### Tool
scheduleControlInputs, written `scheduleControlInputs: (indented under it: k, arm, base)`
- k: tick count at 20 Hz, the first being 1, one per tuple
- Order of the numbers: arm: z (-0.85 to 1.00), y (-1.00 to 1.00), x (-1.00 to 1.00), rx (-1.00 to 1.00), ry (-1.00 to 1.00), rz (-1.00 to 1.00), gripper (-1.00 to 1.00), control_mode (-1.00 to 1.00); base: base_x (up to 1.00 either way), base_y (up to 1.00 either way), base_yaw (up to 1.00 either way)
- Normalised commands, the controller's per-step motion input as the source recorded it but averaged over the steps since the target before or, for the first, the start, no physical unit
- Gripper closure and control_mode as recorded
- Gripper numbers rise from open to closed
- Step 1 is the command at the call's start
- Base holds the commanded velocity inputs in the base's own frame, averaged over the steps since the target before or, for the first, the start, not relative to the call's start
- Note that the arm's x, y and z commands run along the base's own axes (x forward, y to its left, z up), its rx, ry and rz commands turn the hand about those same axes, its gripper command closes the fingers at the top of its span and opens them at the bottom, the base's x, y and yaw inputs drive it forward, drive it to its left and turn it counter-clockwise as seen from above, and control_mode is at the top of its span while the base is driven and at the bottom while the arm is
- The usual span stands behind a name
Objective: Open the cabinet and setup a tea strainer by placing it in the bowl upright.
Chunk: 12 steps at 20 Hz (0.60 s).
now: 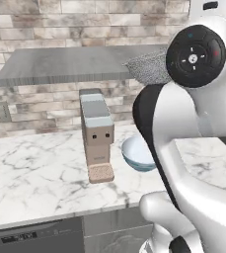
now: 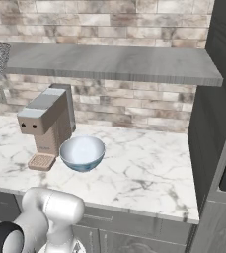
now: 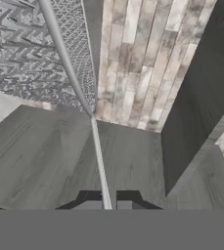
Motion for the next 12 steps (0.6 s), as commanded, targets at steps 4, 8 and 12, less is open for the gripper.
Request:
scheduleControlInputs:
  k: [4,8,12]
  arm:
    - [-0.56,-0.54,-0.57,-0.01,-0.17,-0.08,1.00,-1.00]
    - [-0.57,-0.72,-0.47,0.03,-0.14,-0.08,1.00,-1.00]
    - [-0.59,-0.79,-0.28,0.16,-0.11,-0.05,1.00,-1.00]
  base:
    - [0.00,0.00,0.00]
    - [0.00,0.00,0.00]
    - [0.00,0.00,0.00]
